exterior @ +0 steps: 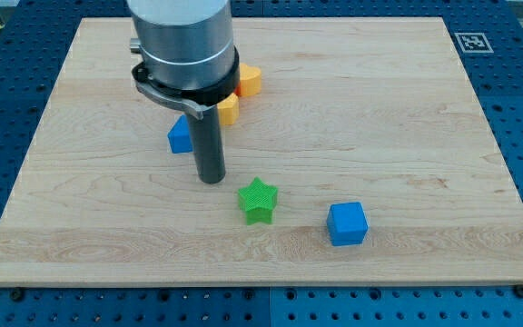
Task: Move your arm upwards
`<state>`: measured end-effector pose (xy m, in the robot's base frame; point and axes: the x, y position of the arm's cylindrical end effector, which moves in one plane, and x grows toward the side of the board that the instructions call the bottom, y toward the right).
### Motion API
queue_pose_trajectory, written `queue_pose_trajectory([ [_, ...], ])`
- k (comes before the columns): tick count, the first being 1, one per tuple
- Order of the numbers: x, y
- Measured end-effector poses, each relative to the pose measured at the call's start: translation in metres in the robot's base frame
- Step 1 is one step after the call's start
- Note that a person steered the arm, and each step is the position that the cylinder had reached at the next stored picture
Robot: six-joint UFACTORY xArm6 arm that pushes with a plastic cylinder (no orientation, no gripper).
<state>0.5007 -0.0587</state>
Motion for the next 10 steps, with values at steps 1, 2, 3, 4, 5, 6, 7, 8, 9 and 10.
queue_pose_trajectory([
  [1,0.013,0.031],
  [2,0.026,0.045],
  [3,0.027,0.059],
  [4,0.03,0.06],
  [5,0.036,0.065],
  [6,-0.013,0.052],
  [7,-0.042,0.048],
  [8,-0.042,0.048],
  [9,-0.05,0.048],
  [10,-0.066,0.048],
])
